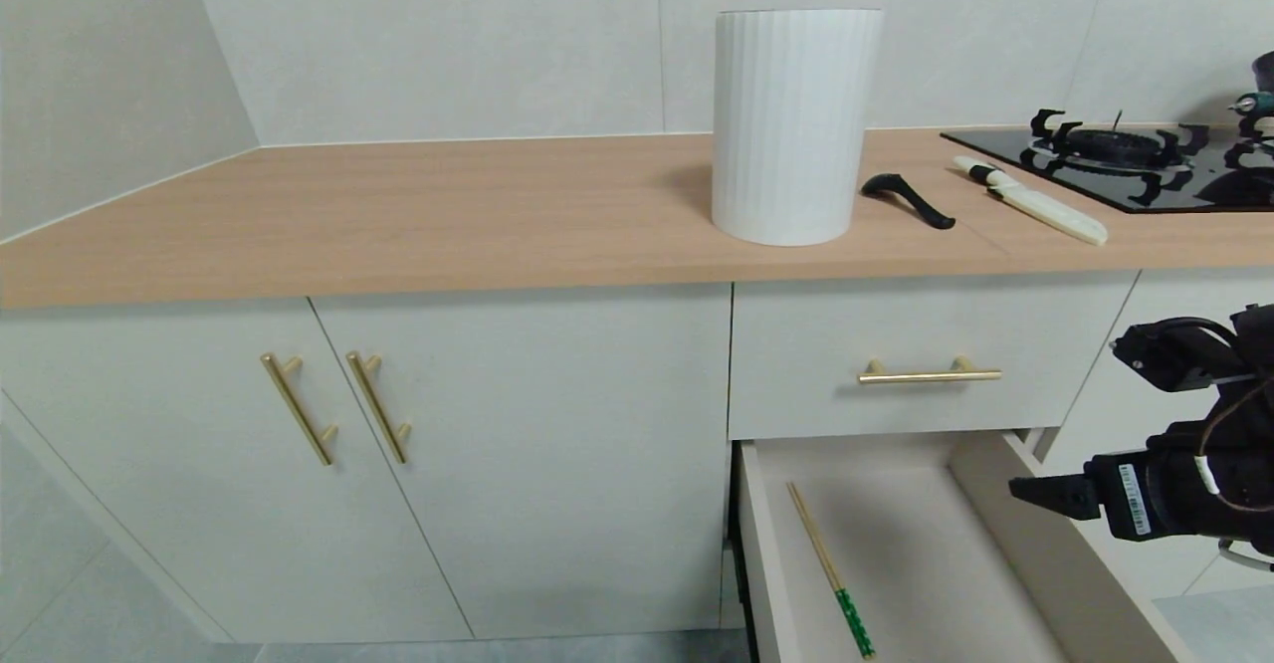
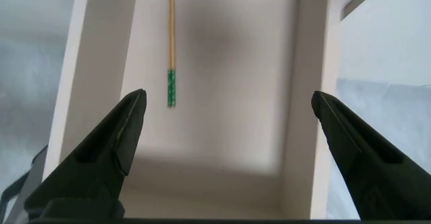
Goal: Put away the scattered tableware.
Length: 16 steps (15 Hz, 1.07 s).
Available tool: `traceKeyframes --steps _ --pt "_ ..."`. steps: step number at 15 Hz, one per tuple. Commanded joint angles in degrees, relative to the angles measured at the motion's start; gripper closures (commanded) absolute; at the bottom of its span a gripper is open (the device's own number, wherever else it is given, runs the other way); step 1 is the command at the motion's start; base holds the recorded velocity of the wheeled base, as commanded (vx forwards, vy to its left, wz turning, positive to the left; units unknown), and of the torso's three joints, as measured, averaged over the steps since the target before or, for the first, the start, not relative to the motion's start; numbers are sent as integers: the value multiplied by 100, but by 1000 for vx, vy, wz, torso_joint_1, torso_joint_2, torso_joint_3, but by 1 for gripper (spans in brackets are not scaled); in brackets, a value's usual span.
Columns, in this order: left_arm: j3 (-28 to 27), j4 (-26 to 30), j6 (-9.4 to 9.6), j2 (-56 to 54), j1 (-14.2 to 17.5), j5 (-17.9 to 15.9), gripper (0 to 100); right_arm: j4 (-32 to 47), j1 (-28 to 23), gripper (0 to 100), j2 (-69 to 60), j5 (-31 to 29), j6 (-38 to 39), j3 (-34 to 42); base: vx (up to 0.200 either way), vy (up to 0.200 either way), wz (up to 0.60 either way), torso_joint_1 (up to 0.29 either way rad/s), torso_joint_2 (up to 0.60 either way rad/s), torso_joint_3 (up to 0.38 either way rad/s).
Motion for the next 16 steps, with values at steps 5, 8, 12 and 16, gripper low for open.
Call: traceKeyframes --steps 5,8,12,16 --pt "0 1 -1 5 0 4 0 -9 11 0 8 1 1 9 0 0 0 173 -502 -287" --pt "0 1 -1 5 0 4 0 -9 19 0 8 1 1 18 0 0 0 180 -468 -285" --pt "0 1 -1 5 0 4 0 -9 19 0 16 1 -51 45 0 0 0 198 -476 -279" --pt "0 1 -1 5 0 4 0 -9 19 0 8 1 -60 53 0 0 0 221 -498 -288"
